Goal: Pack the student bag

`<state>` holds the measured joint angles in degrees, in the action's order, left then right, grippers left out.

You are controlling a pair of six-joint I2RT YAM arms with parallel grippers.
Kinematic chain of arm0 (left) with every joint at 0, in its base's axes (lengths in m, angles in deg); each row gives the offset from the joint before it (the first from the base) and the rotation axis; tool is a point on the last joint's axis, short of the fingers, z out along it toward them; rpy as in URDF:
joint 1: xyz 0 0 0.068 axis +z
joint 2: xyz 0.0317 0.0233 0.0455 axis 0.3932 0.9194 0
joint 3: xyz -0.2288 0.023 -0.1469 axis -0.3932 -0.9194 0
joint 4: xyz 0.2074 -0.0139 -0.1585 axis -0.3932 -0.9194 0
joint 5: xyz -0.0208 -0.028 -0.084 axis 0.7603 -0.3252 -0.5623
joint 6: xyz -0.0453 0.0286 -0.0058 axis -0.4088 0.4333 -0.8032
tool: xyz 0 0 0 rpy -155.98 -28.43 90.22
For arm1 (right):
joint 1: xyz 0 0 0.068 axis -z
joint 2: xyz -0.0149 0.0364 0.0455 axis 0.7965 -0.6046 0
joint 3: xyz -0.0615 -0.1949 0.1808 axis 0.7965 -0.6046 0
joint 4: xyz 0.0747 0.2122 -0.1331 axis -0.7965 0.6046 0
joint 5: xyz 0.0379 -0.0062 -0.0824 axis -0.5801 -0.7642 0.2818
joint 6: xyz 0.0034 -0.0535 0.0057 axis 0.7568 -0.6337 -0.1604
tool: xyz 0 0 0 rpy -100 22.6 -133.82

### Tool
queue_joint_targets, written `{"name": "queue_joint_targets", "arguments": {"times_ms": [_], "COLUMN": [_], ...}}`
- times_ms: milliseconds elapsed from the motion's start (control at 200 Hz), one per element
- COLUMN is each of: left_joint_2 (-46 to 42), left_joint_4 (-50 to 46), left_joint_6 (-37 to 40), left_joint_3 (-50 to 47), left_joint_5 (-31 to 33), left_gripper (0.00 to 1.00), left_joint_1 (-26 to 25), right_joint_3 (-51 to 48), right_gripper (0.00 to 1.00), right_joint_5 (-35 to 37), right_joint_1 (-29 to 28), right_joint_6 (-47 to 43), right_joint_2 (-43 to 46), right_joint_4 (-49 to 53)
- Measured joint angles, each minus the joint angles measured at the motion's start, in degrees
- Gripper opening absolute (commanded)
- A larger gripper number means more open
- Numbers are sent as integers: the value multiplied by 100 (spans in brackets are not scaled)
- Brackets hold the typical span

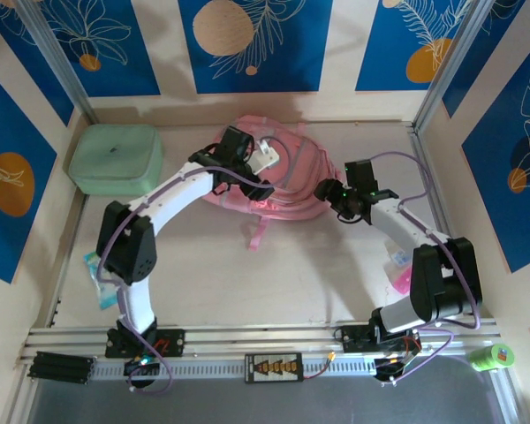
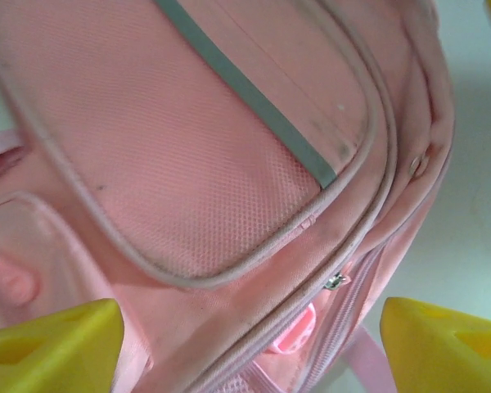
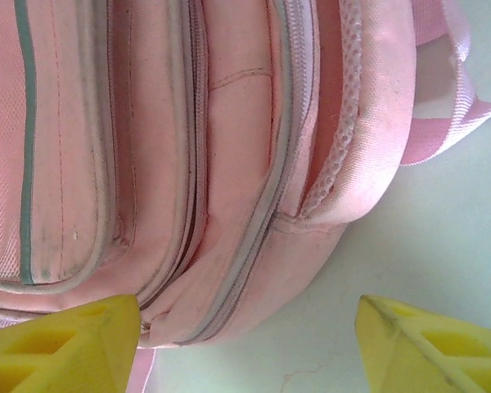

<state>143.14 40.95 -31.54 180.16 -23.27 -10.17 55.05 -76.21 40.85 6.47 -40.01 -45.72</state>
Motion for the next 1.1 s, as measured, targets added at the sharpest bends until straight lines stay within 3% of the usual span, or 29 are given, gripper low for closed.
{"name": "queue_joint_targets", "arguments": {"times_ms": [235,360,595,725,915,1100], "left_joint_2": [684,962,1556,1766,1814,1749], "left_joint_4": [-376,-553,-999,-1084,-1069,-872], "left_joint_6": [1443,2000,2719,2920,2944,2575], "left_joint_3": [699,1080,1812,1971,1974,1974], "left_joint_5": [-28,-22,15,114,114,-175], "left_gripper": [75,65,65,51,19,5], "left_joint_1": [-74,-105,-136,-140,-168,-173], "right_joint_3": [-146,-219,-258,-284,-286,-291], "right_gripper": [70,70,70,70,70,69], "right_joint_5": [-142,-168,-170,-186,-186,-151], "right_joint_1": [208,286,341,341,341,339], "right_joint_6": [107,111,140,197,219,136], "right_joint_2": [234,345,476,514,522,662], "right_joint_4": [-15,48,118,131,184,256]}}
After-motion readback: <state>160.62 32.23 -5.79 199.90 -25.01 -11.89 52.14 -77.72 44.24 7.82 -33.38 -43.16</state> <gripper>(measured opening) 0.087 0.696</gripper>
